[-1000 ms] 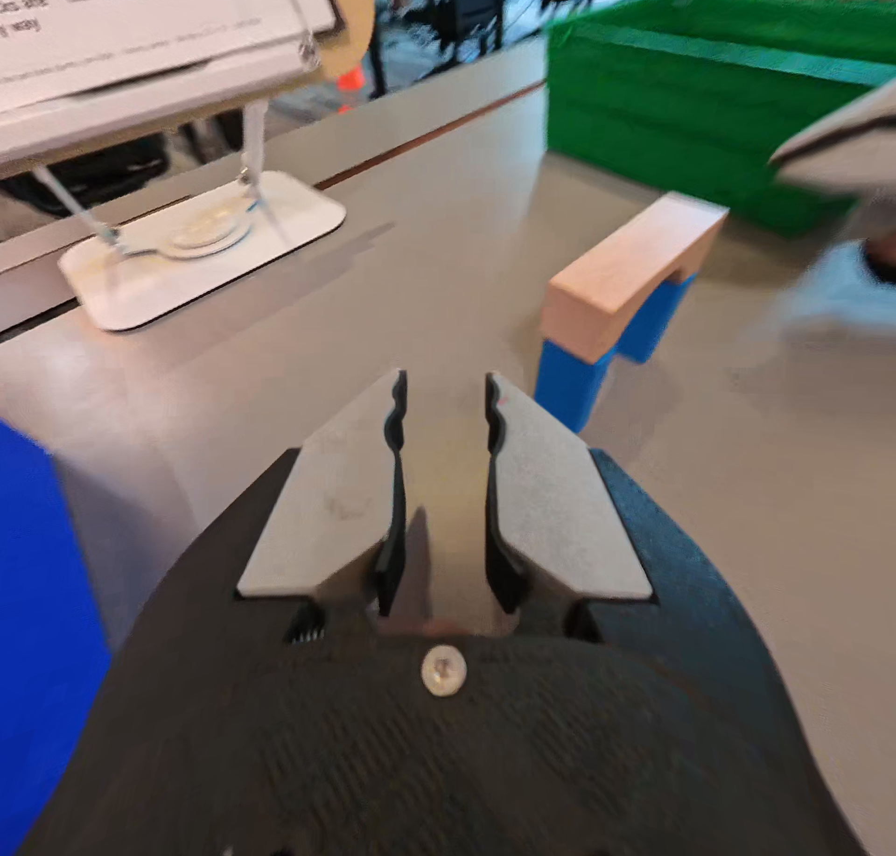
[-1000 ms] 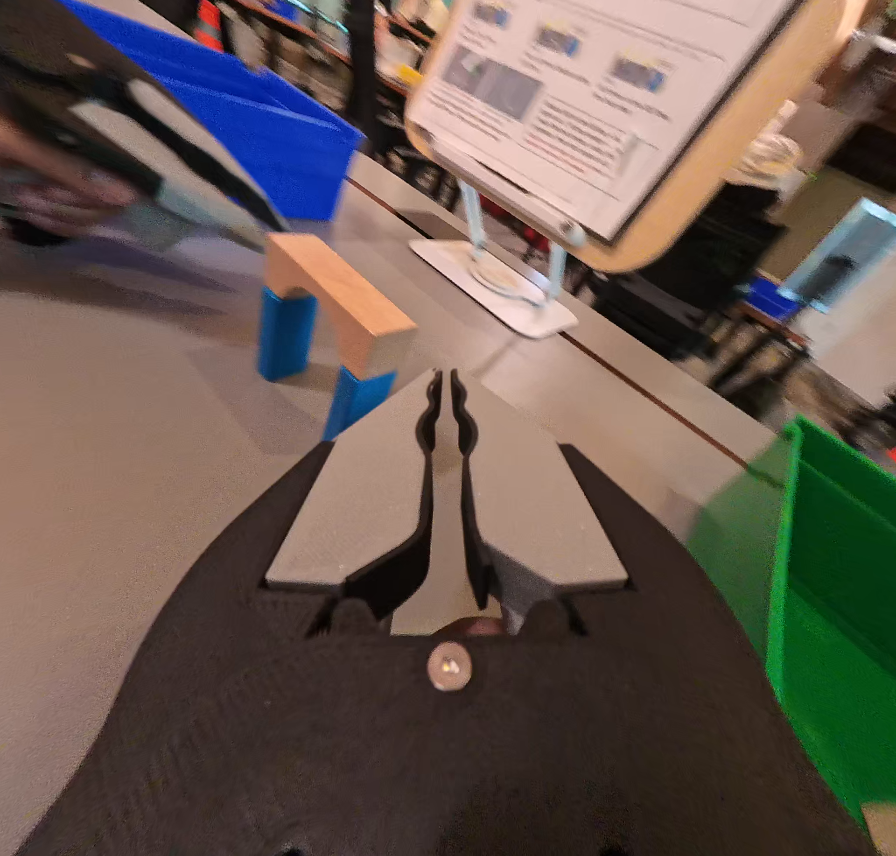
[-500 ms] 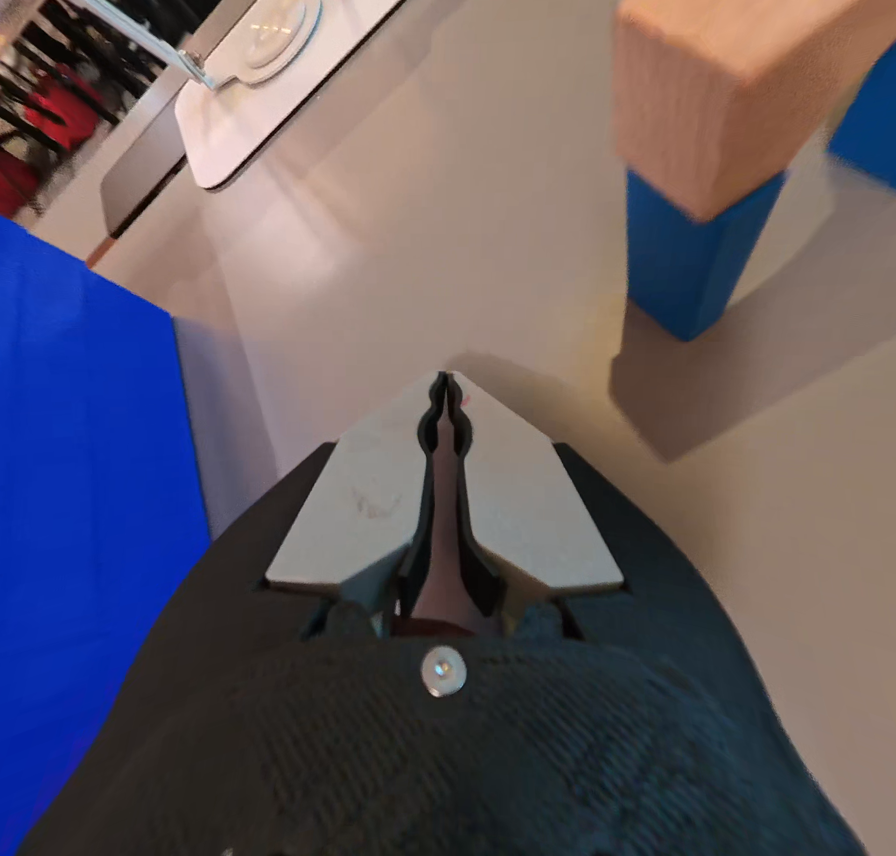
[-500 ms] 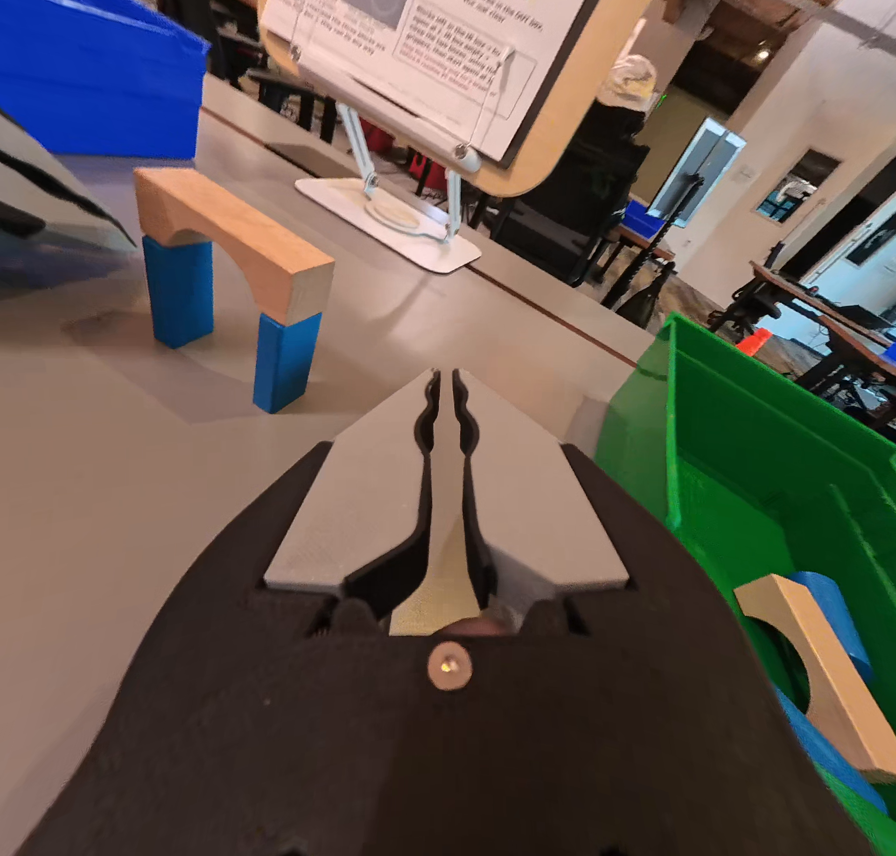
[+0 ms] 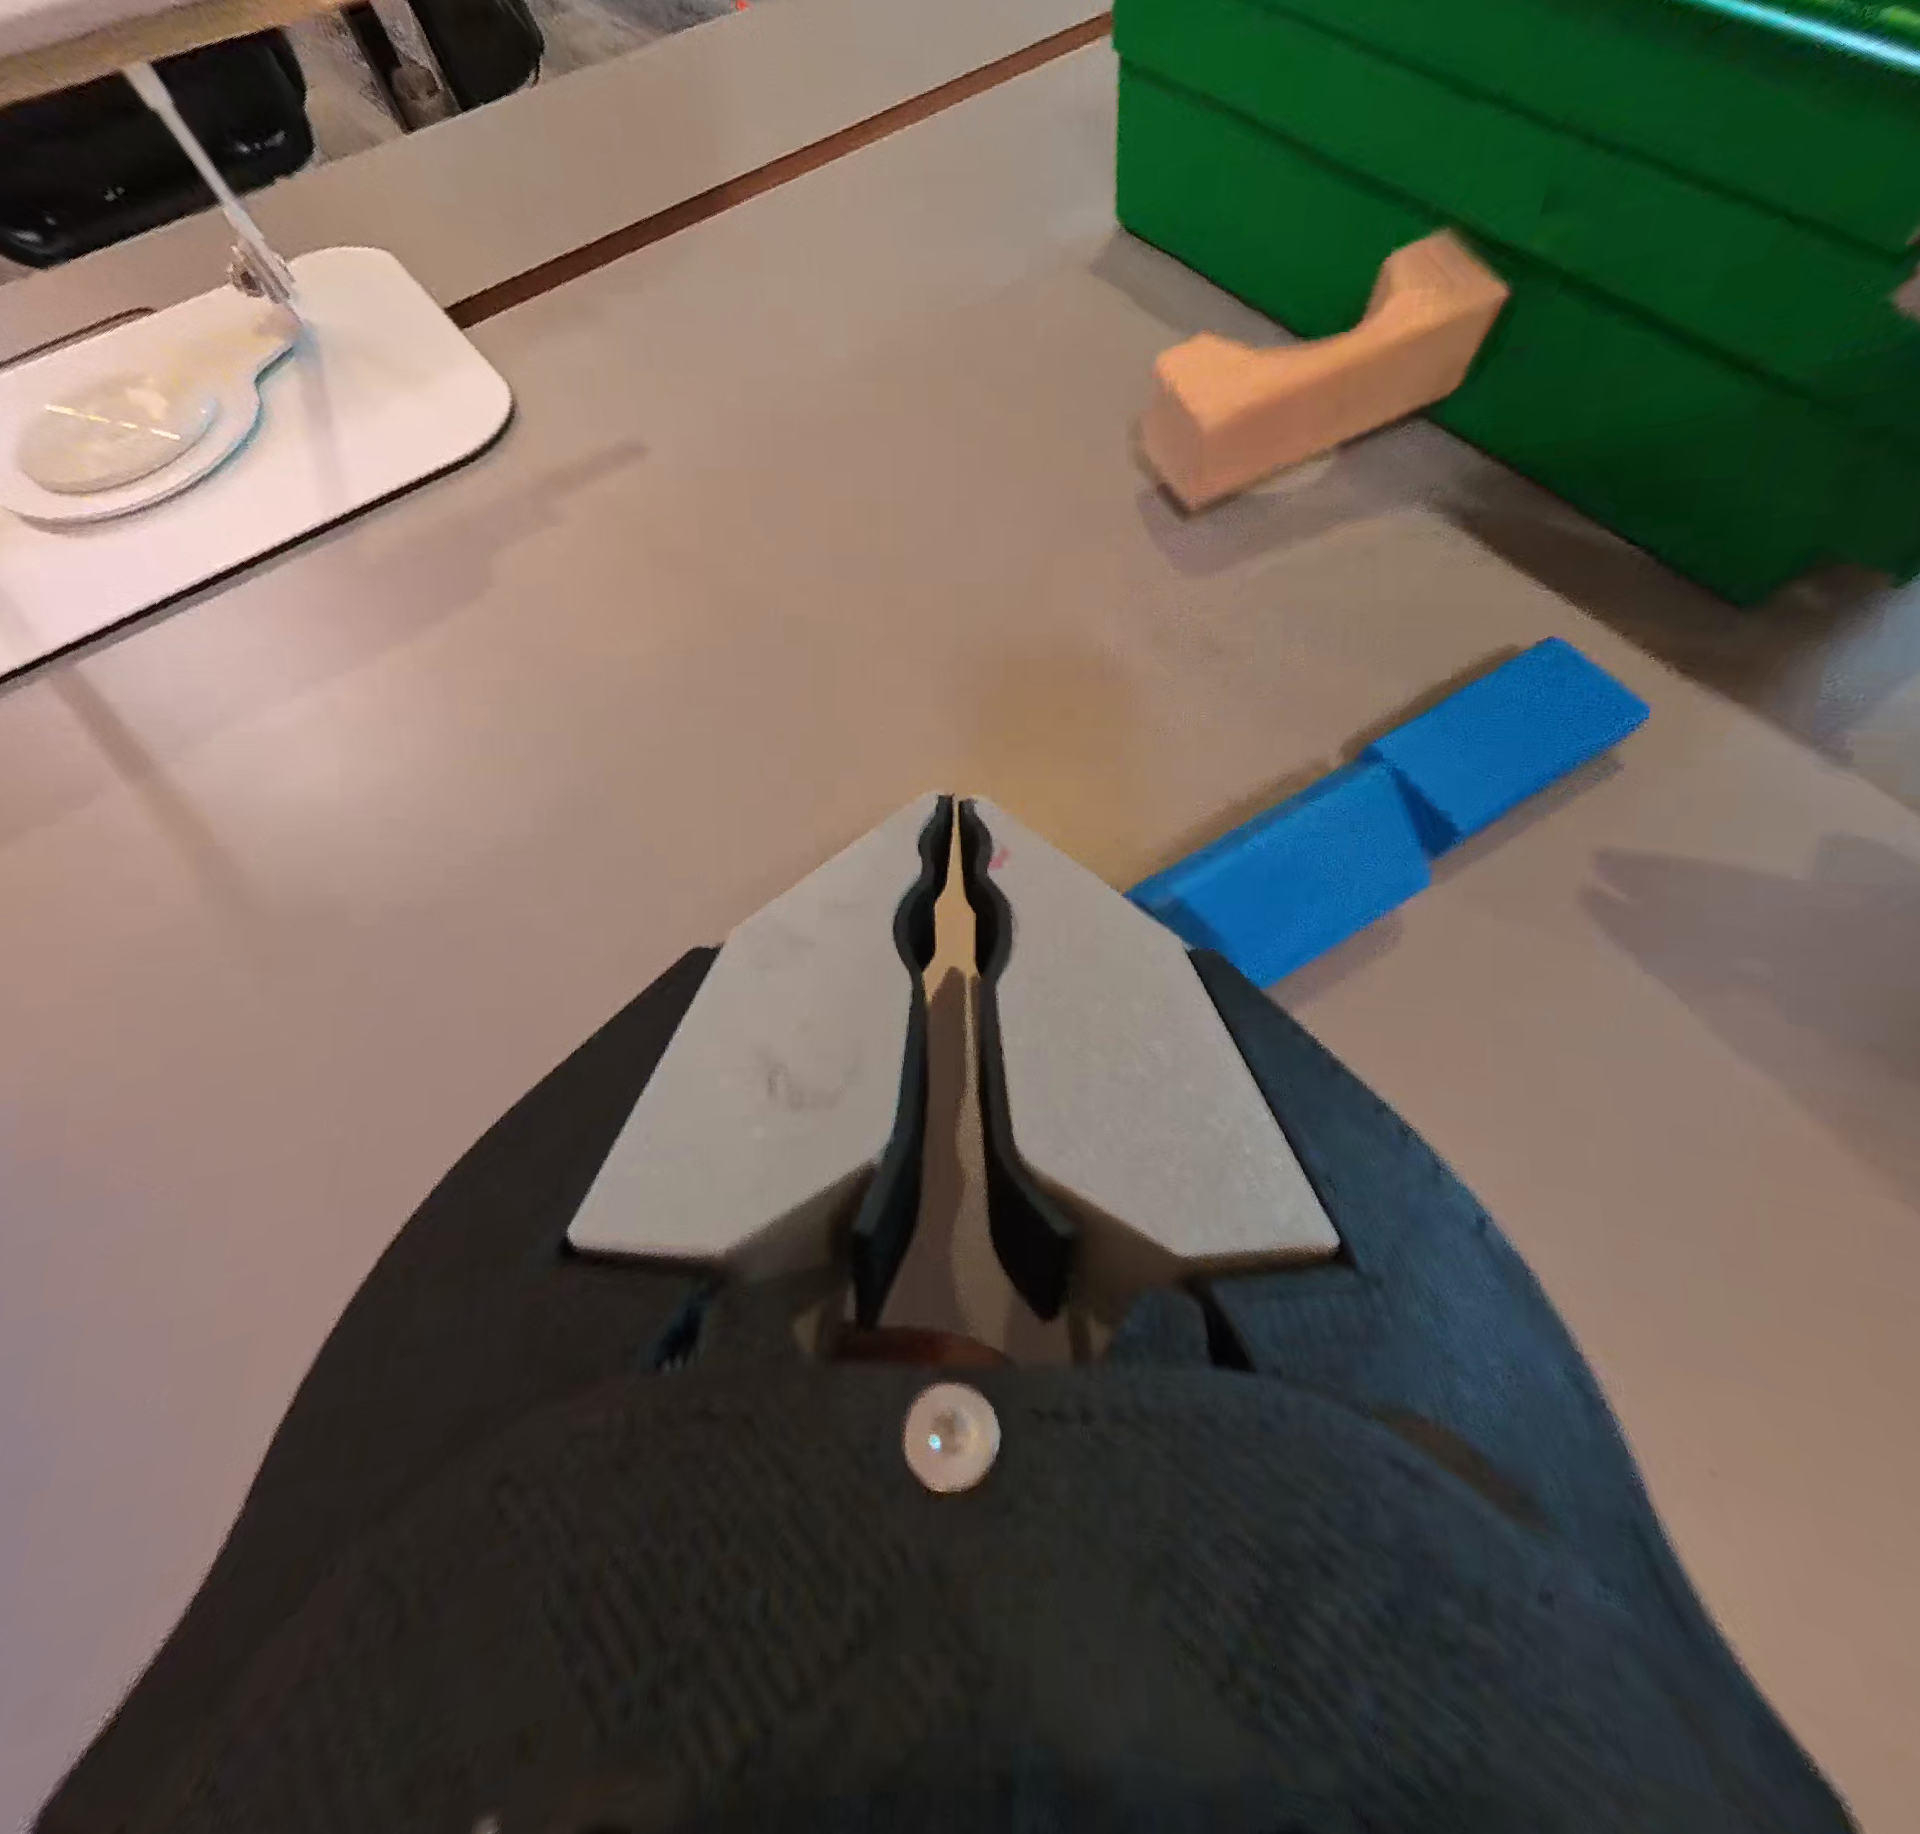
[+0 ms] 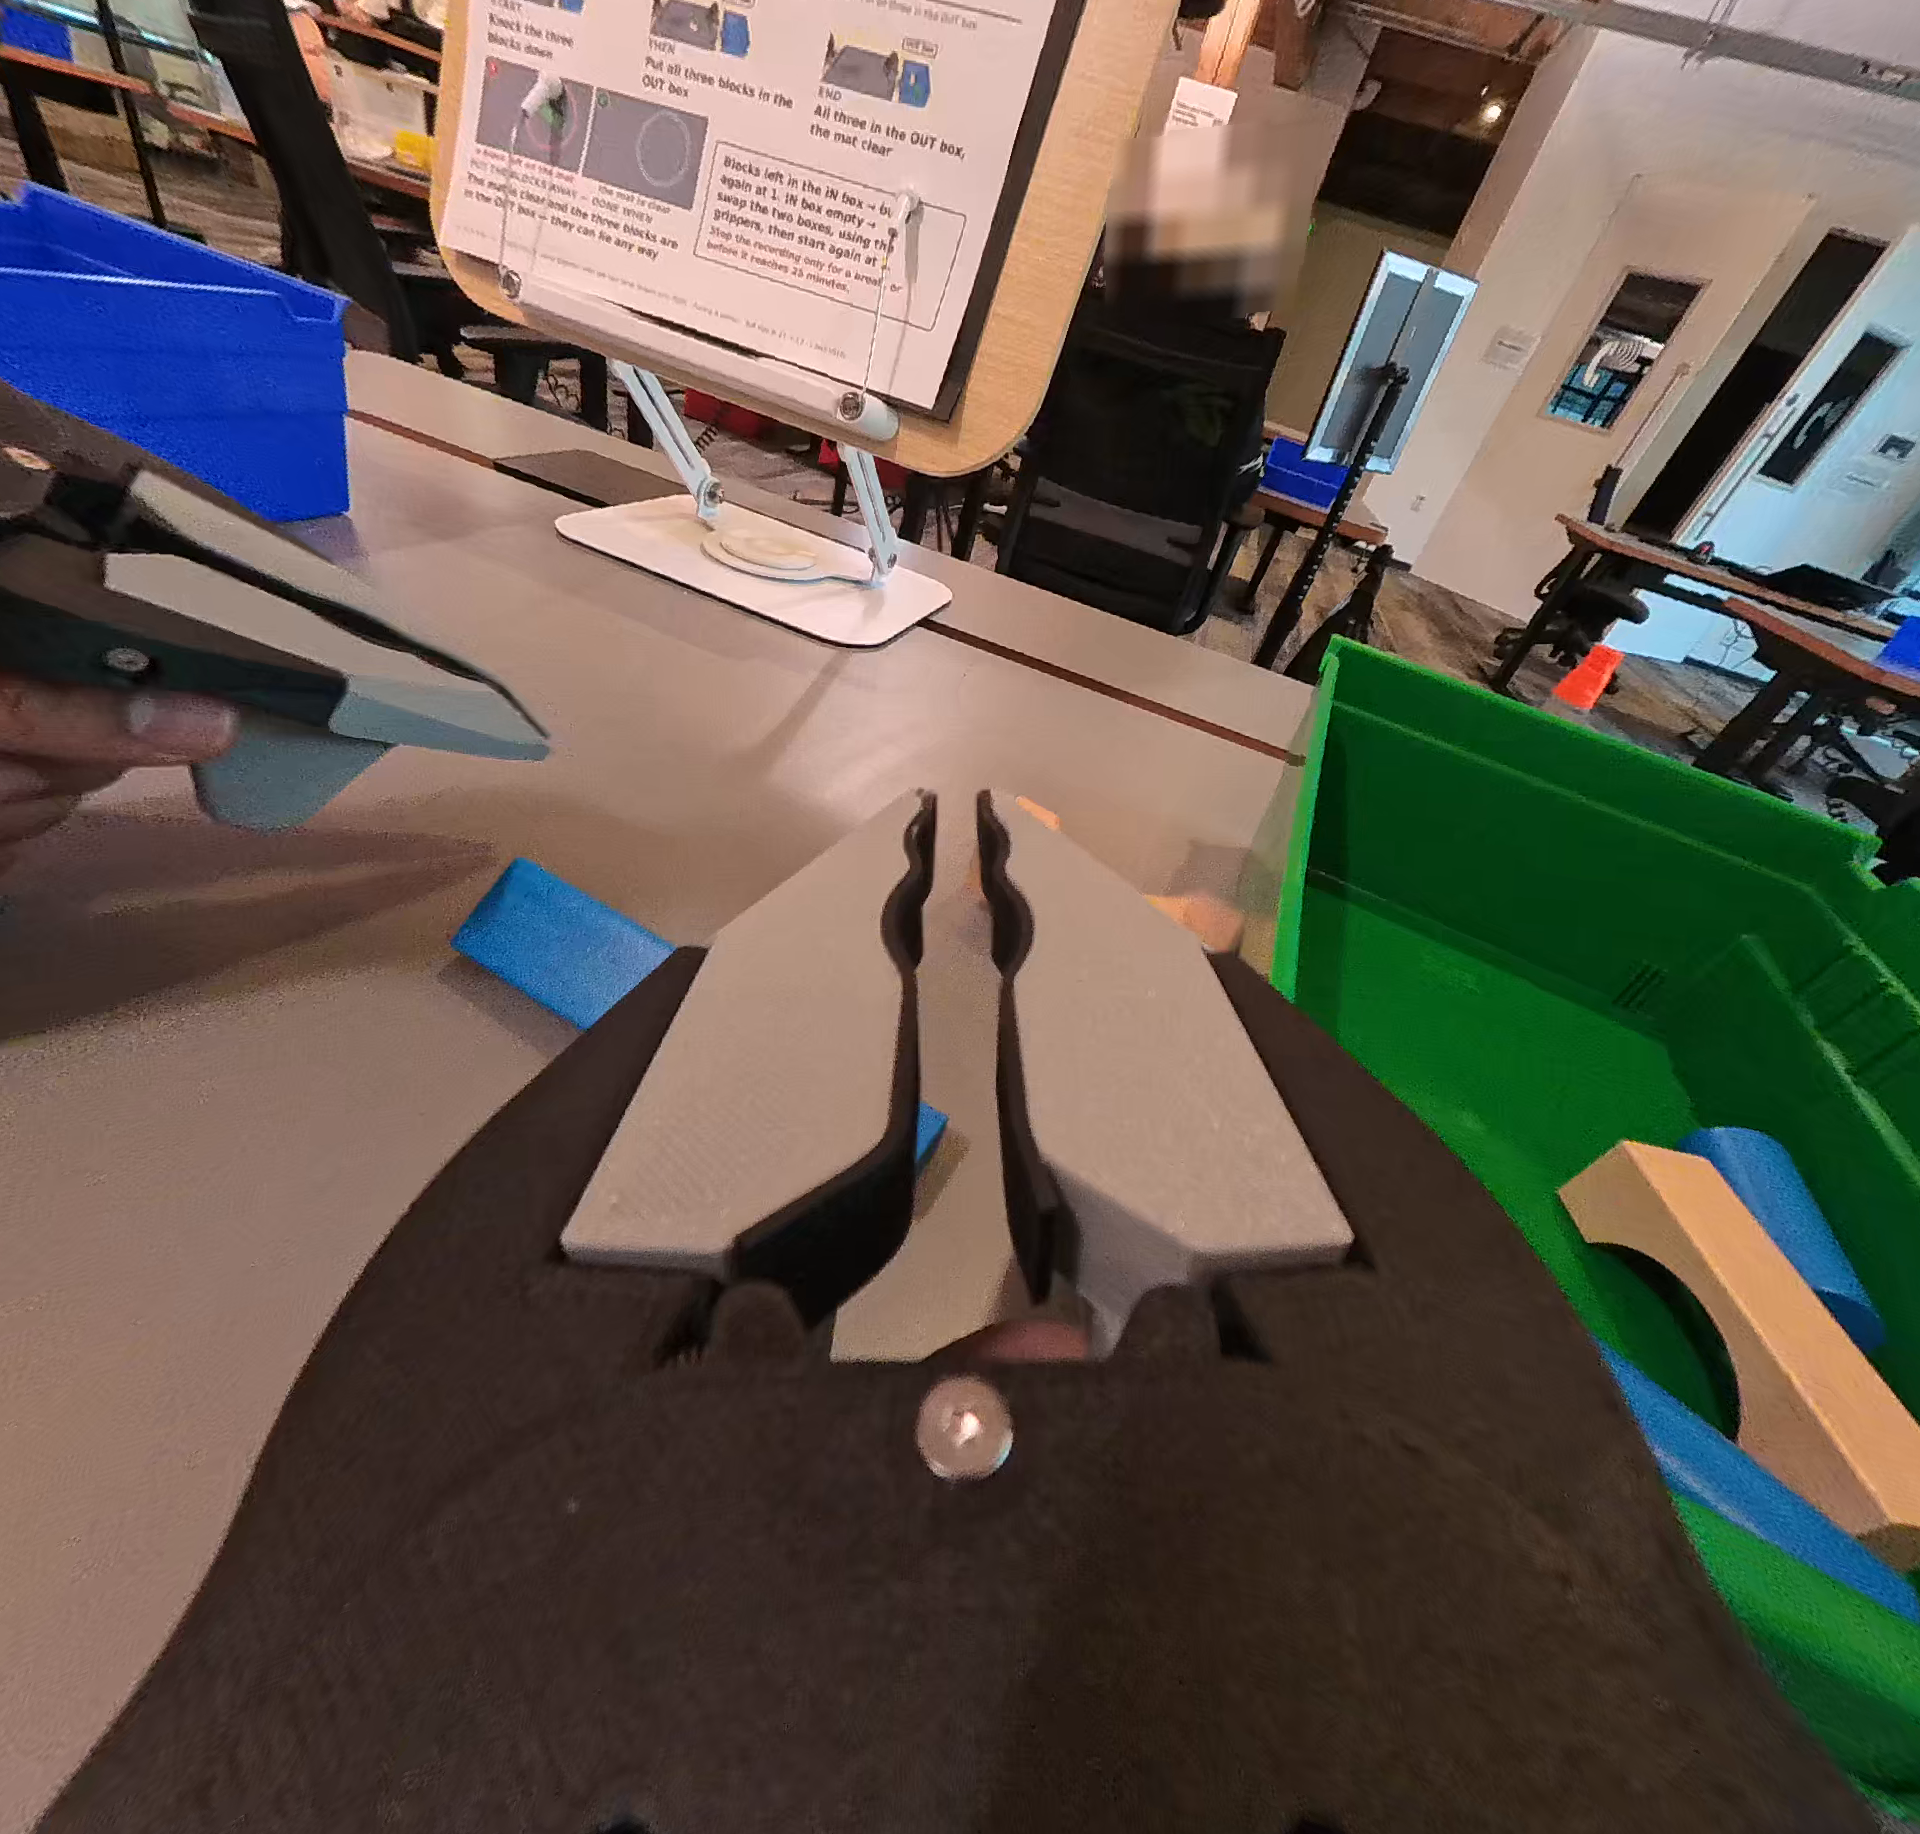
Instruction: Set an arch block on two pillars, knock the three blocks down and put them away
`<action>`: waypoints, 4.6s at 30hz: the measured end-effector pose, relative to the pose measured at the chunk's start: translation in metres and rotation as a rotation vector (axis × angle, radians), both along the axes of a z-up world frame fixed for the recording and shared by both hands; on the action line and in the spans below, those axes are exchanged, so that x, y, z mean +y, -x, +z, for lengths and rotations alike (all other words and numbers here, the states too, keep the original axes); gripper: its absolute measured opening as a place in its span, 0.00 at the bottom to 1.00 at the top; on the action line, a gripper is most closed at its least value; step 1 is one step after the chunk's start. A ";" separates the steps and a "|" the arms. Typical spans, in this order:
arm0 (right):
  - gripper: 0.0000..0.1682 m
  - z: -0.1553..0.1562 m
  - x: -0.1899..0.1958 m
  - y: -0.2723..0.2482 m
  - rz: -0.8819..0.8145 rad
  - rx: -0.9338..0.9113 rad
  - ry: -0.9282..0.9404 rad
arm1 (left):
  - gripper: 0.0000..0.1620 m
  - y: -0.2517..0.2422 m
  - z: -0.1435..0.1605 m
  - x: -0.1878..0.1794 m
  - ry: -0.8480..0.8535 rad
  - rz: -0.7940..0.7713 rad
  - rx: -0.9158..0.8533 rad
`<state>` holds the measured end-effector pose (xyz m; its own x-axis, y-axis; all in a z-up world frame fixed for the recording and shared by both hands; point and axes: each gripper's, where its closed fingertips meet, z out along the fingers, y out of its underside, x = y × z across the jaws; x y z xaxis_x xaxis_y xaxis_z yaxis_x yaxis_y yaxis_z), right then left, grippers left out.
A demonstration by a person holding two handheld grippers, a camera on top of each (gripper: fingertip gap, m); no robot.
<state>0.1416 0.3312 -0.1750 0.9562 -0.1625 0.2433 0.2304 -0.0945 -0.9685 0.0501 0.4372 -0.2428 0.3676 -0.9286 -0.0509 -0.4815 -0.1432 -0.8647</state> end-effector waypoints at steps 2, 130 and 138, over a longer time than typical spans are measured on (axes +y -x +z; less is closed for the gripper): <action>0.04 0.000 0.000 -0.002 -0.009 0.001 0.003 | 0.00 0.011 -0.006 0.007 -0.008 0.000 0.020; 0.07 -0.033 0.115 -0.036 0.131 -0.250 1.143 | 0.14 0.046 0.001 -0.002 -0.120 -0.172 0.042; 0.07 0.068 0.038 -0.110 -0.160 -0.183 0.723 | 0.14 0.047 -0.005 0.000 -0.119 -0.162 0.059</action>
<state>0.2516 0.3693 -0.1068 0.8687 -0.0353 0.4941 0.3118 -0.7362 -0.6007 0.0035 0.4373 -0.2480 0.2075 -0.9615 -0.1804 -0.5401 0.0412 -0.8406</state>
